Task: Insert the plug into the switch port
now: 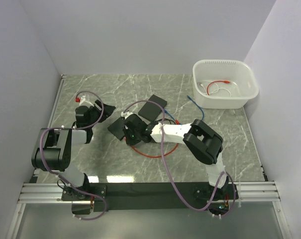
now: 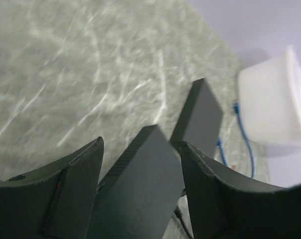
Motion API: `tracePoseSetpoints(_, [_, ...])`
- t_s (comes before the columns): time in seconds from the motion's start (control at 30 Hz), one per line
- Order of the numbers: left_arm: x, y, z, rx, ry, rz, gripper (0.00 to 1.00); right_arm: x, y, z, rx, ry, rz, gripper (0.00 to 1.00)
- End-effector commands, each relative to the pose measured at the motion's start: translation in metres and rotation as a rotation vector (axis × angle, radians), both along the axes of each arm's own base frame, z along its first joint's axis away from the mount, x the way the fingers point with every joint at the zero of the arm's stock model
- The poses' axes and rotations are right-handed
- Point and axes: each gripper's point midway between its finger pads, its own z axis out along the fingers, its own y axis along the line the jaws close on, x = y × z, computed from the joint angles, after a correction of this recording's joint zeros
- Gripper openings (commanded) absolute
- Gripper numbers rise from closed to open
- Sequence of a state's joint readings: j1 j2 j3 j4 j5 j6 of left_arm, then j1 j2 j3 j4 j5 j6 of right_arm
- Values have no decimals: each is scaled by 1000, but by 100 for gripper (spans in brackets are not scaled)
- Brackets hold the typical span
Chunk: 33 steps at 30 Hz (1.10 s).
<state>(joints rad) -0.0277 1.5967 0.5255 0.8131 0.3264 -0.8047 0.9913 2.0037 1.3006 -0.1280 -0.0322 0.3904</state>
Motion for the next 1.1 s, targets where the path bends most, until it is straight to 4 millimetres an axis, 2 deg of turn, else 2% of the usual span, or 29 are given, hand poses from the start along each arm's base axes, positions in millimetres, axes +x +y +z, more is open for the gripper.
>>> tracePoseSetpoints(0.0, [0,5,-23,79,121,48,69,2,0,-3,-6,-14,12,0])
tracePoseSetpoints(0.17, [-1,-1,-36,66,174,35,69,5,2,-1,-6,-25,10,0])
tracePoseSetpoints(0.43, [-6,-20,-49,8,187,-72,68,7,5,-1,-10,-23,10,0])
tracePoseSetpoints(0.67, [-9,-27,-48,-12,179,-110,67,10,9,-7,-27,-15,8,0])
tracePoseSetpoints(0.93, [-13,-32,-53,-41,193,-136,67,15,10,-2,-21,-22,-14,0])
tracePoseSetpoints(1.07, [-14,-35,-56,-42,198,-147,66,21,6,7,-29,-62,-50,0])
